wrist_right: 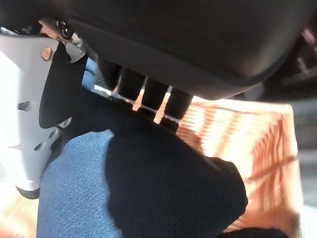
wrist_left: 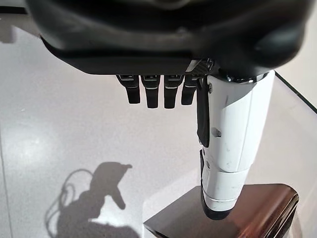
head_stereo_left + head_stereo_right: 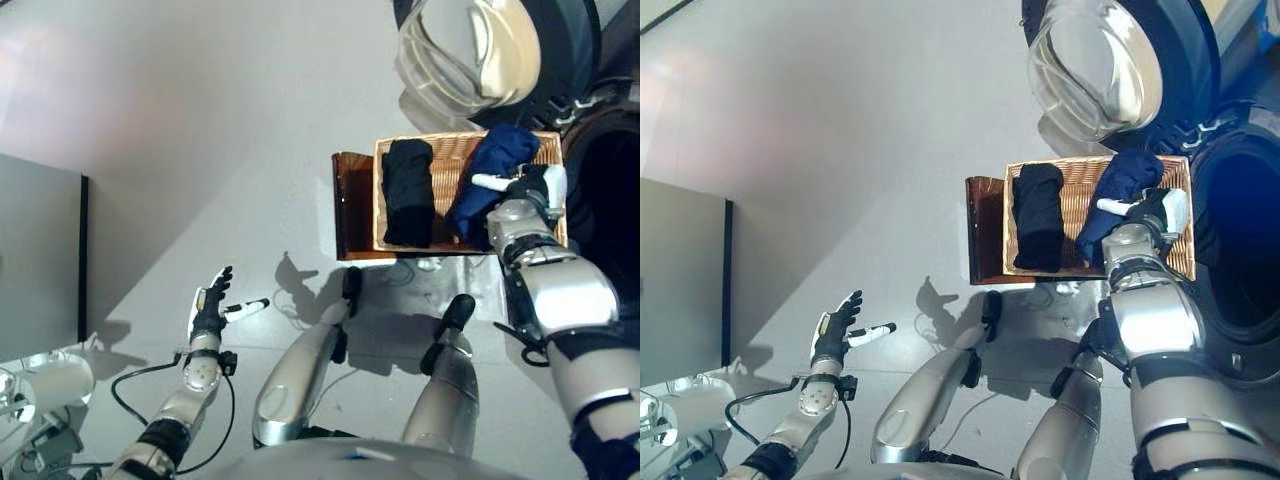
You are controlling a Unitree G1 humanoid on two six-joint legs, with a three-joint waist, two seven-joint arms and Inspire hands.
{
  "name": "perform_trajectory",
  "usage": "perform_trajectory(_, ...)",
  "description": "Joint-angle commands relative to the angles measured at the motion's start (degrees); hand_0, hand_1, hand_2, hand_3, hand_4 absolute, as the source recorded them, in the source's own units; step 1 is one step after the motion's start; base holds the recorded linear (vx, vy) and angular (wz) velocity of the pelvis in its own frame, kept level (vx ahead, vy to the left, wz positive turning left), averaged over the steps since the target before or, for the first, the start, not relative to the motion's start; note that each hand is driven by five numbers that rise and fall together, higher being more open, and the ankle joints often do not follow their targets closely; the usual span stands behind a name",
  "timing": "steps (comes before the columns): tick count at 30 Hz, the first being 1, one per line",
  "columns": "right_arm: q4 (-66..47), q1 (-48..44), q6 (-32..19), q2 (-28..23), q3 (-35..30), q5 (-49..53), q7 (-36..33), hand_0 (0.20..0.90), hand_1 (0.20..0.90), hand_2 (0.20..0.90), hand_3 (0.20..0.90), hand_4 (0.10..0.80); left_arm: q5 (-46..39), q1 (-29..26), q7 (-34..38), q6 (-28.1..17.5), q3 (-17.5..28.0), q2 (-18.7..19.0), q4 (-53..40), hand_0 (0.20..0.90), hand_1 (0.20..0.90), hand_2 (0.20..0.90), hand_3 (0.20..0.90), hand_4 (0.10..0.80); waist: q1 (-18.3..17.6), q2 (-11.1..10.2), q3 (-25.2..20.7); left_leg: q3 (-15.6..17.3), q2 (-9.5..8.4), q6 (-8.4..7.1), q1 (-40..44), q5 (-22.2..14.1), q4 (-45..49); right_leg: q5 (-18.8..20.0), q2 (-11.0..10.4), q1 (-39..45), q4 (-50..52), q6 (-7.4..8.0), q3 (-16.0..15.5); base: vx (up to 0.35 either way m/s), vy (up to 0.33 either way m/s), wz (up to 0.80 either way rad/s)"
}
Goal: Pick up the clothes and place them into the washing machine
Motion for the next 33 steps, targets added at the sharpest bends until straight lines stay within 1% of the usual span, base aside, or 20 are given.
perform_trajectory(1,-7.8,1.9,-8.9,-1.5,-2.8,12.4,-1.0,0.2,0.2,0.2,0.2,0.3,-0.5,-0.3,1.0,-1.1,1.4,0.5,3.6,0.9,0.9,0.9,0.9,0.8,-0.6,-0.4,-0.4,1.5,1.07,-4.39,-2.4,-7.0,6.2,-5.0,-0.3,3.0,-0.2,0.79,1.6,-0.005,0.018,-0.16)
perform_trajectory(2,-7.9,2.6,-9.7,-1.1,-4.0,14.5,-1.4,0.2,0.2,0.2,0.2,0.3,-0.7,-0.2,0.8,-1.0,1.1,0.3,4.1,0.9,0.9,0.9,0.9,0.8,-0.8,-0.4,-0.5,1.8,1.11,-4.39,-2.3,-7.0,6.1,-5.1,-0.2,2.9,-0.1,0.76,1.9,-0.001,0.027,-0.19)
perform_trajectory(4,-10.4,4.2,-13.4,2.3,-8.1,22.7,-0.2,0.2,0.2,0.2,0.2,0.3,-1.3,-0.3,0.3,-0.9,0.7,-0.6,5.3,0.9,0.9,0.9,0.9,0.8,-1.3,0.0,-0.4,2.1,1.25,-4.41,-2.1,-7.1,6.0,-5.4,0.1,2.6,-0.1,0.67,2.2,-0.002,0.016,-0.17)
perform_trajectory(6,-15.1,6.0,-18.7,6.7,-13.1,32.6,1.1,0.2,0.2,0.2,0.2,0.3,-1.9,0.1,-0.2,-0.9,-0.2,-1.4,4.9,0.9,0.9,0.9,0.9,0.8,-1.7,0.8,-0.2,2.3,1.3,-4.37,-2.0,-7.1,5.7,-5.6,0.2,2.5,-0.1,0.69,2.4,0.0,0.018,-0.18)
perform_trajectory(7,-17.4,6.9,-23.2,10.7,-16.8,41.2,3.4,0.2,0.2,0.2,0.2,0.3,-2.4,0.1,-0.9,-0.8,-1.1,-2.0,5.0,0.9,0.9,0.9,0.9,0.8,-1.8,1.8,-0.2,2.4,1.36,-4.38,-2.0,-7.1,5.7,-6.1,0.2,2.2,0.1,0.63,2.5,0.008,0.031,-0.21)
perform_trajectory(8,-18.8,7.3,-24.7,12.4,-18.4,44.8,5.1,0.2,0.2,0.2,0.2,0.3,-2.6,0.4,-1.2,-0.9,-1.4,-2.3,5.1,0.9,0.9,0.9,0.9,0.8,-1.7,2.2,-0.1,2.4,1.35,-4.31,-2.0,-7.2,5.7,-6.3,0.2,2.1,0.5,0.59,2.6,0.003,0.021,-0.18)
perform_trajectory(9,-18.8,7.5,-24.9,12.5,-18.4,45.1,5.3,0.2,0.2,0.2,0.2,0.3,-2.6,0.4,-1.2,-0.9,-1.5,-2.2,5.2,0.9,0.9,0.9,0.9,0.8,-1.7,2.1,-0.2,2.4,1.34,-4.31,-2.0,-7.2,5.8,-6.4,0.2,2.0,0.6,0.59,2.7,0.002,0.024,-0.13)
perform_trajectory(10,-20.0,7.9,-27.3,15.3,-20.3,50.2,7.1,0.2,0.2,0.2,0.2,0.3,-3.3,0.6,-1.9,-0.9,-1.8,-2.9,5.5,0.9,0.9,0.9,0.9,0.8,-1.6,3.0,0.0,2.2,1.36,-4.25,-2.1,-7.2,5.8,-6.7,0.1,1.5,1.2,0.58,2.8,0.002,0.022,-0.07)
perform_trajectory(12,-20.6,7.7,-29.3,17.7,-21.4,54.4,8.7,0.2,0.2,0.2,0.2,0.3,-3.8,0.8,-2.3,-1.1,-2.7,-3.4,6.2,0.9,0.9,0.9,0.9,0.8,-1.4,3.8,0.1,2.3,1.28,-4.24,-2.2,-7.2,5.8,-6.8,0.0,1.0,1.6,0.54,3.1,-0.001,0.017,-0.01)
perform_trajectory(13,-20.6,7.8,-29.4,17.8,-21.4,54.6,8.8,0.2,0.2,0.2,0.2,0.3,-3.8,0.7,-2.3,-1.2,-2.7,-3.4,6.3,0.9,0.9,0.9,0.9,0.8,-1.4,3.7,0.1,2.3,1.29,-4.25,-2.3,-7.2,5.8,-6.8,0.1,0.9,1.6,0.54,3.1,0.0,0.0,0.0)
perform_trajectory(16,-21.7,8.2,-31.3,20.7,-22.2,58.2,9.8,0.2,0.2,0.2,0.2,0.3,-4.6,0.9,-2.8,-1.4,-3.5,-4.3,7.2,0.9,0.9,0.9,0.9,0.8,-1.4,4.6,0.4,2.6,1.33,-4.31,-2.5,-7.1,5.8,-7.0,0.1,0.3,2.1,0.46,3.5,0.005,0.005,-0.01)
perform_trajectory(19,-22.5,8.3,-32.4,21.5,-22.9,59.5,10.1,0.2,0.2,0.2,0.2,0.3,-5.2,1.1,-3.3,-1.6,-4.1,-4.9,7.3,0.9,0.9,0.9,0.9,0.8,-1.4,5.3,0.3,2.6,1.41,-4.35,-2.4,-7.1,5.8,-7.2,0.1,-0.1,2.5,0.44,3.7,0.029,0.015,-0.1)
perform_trajectory(21,-23.3,7.6,-33.6,20.6,-23.4,58.9,9.0,0.2,0.2,0.2,0.2,0.3,-5.5,1.5,-3.3,-1.7,-4.2,-5.2,7.9,0.9,0.9,0.9,0.9,0.8,-1.5,5.6,0.0,2.7,1.46,-4.42,-2.1,-7.1,5.6,-7.4,0.1,0.0,2.6,0.46,3.7,0.039,0.016,0.0)
perform_trajectory(24,-24.8,5.2,-34.3,16.1,-24.3,56.3,6.9,0.2,0.2,0.2,0.2,0.3,-6.6,1.9,-3.8,-2.2,-4.0,-5.4,7.8,0.9,0.9,0.9,0.9,0.8,-1.5,5.9,-0.4,2.6,1.46,-4.61,-2.0,-7.1,5.5,-7.5,0.1,0.1,2.5,0.53,3.8,0.025,0.004,0.0)
perform_trajectory(28,-28.1,-2.1,-36.9,1.7,-25.1,51.4,2.0,0.2,0.2,0.2,0.2,0.3,-7.8,2.6,-4.2,-3.2,-3.4,-4.2,6.7,0.9,0.9,0.9,0.9,0.8,-1.2,6.2,-1.1,2.4,1.35,-4.83,-2.5,-7.0,5.3,-7.5,-0.1,-0.5,2.2,0.82,4.0,0.0,0.0,0.0)
perform_trajectory(30,-29.5,-6.0,-37.7,-6.1,-23.0,48.4,-0.9,0.2,0.2,0.2,0.2,0.3,-8.0,2.8,-4.4,-3.6,-3.5,-3.2,6.0,0.9,0.9,0.9,0.9,0.8,-0.8,6.4,-1.4,2.5,1.24,-4.93,-2.7,-6.8,5.0,-7.3,-0.4,-1.2,2.4,1.02,4.2,0.005,0.018,0.02)
perform_trajectory(31,-31.2,-8.4,-38.0,-9.0,-21.4,46.3,-3.0,0.9,0.9,0.9,0.9,0.8,-8.1,3.2,-4.4,-3.7,-3.9,-3.1,5.3,0.9,0.9,0.9,0.9,0.8,-0.6,6.8,-1.6,2.6,1.18,-4.98,-2.8,-6.6,4.6,-7.4,-0.4,-1.7,2.5,1.08,4.4,-0.01,0.042,0.04)
perform_trajectory(32,-30.4,-10.4,-35.7,-13.2,-18.1,43.6,-2.9,0.9,0.9,0.9,0.9,0.8,-8.2,3.1,-4.7,-3.9,-3.6,-1.7,5.4,0.9,0.9,0.9,0.9,0.8,-0.6,6.3,-1.6,2.7,1.22,-5.24,-2.9,-6.4,4.5,-7.1,-0.5,-2.2,2.8,1.21,4.6,-0.014,0.044,-0.02)
perform_trajectory(33,-28.5,-12.6,-34.5,-15.2,-14.9,43.4,-3.1,0.9,0.9,0.9,0.9,0.8,-8.3,2.8,-4.9,-4.1,-3.9,-1.6,5.2,0.9,0.9,0.9,0.9,0.8,-0.6,6.3,-1.4,3.0,1.17,-5.36,-3.1,-6.3,4.5,-7.1,-0.4,-2.7,3.0,1.19,5.0,-0.011,0.037,-0.11)
